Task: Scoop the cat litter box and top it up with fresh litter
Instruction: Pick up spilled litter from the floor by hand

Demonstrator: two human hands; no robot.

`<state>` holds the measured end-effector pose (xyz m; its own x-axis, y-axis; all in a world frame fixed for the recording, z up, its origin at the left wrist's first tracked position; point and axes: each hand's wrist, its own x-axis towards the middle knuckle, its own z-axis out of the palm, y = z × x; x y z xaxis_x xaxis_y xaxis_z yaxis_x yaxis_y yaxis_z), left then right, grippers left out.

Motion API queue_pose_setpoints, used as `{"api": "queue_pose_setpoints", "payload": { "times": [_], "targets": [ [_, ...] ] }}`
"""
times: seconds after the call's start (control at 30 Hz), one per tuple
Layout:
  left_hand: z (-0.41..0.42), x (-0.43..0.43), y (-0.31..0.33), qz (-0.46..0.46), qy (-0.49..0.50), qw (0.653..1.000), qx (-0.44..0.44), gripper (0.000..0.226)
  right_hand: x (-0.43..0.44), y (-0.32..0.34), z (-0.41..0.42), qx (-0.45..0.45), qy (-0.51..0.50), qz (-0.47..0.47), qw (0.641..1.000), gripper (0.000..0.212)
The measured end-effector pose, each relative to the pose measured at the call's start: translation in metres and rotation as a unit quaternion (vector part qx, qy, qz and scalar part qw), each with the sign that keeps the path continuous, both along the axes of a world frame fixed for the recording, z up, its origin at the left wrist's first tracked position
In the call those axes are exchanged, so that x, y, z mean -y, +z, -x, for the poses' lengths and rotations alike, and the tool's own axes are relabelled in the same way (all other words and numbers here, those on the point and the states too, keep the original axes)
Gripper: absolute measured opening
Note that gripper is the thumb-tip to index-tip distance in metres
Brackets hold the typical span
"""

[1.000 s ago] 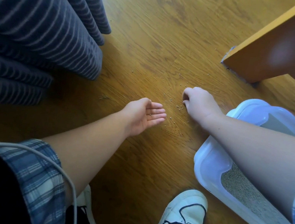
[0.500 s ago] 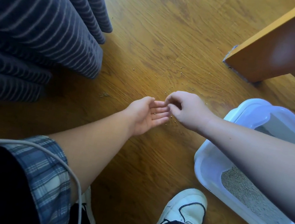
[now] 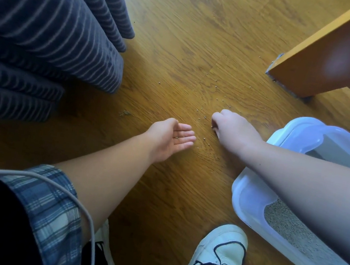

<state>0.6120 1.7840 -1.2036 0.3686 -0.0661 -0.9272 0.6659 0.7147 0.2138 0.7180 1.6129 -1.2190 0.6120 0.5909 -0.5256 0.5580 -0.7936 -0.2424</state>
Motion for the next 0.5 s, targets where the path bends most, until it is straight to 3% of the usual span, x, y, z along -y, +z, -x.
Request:
{"api": "queue_pose_setpoints", "payload": {
  "times": [0.27, 0.5],
  "targets": [
    [-0.0001, 0.0021, 0.0041, 0.010, -0.011, 1.000, 0.005, 0.036, -0.0023, -0.0003, 0.0037, 0.000, 0.005, 0.019, 1.000, 0.011],
    [-0.0024, 0.0006, 0.0007, 0.010, -0.016, 1.000, 0.006, 0.039, -0.0013, 0.0008, -0.0023, -0.017, 0.043, -0.045, 0.998, 0.014]
  ]
}}
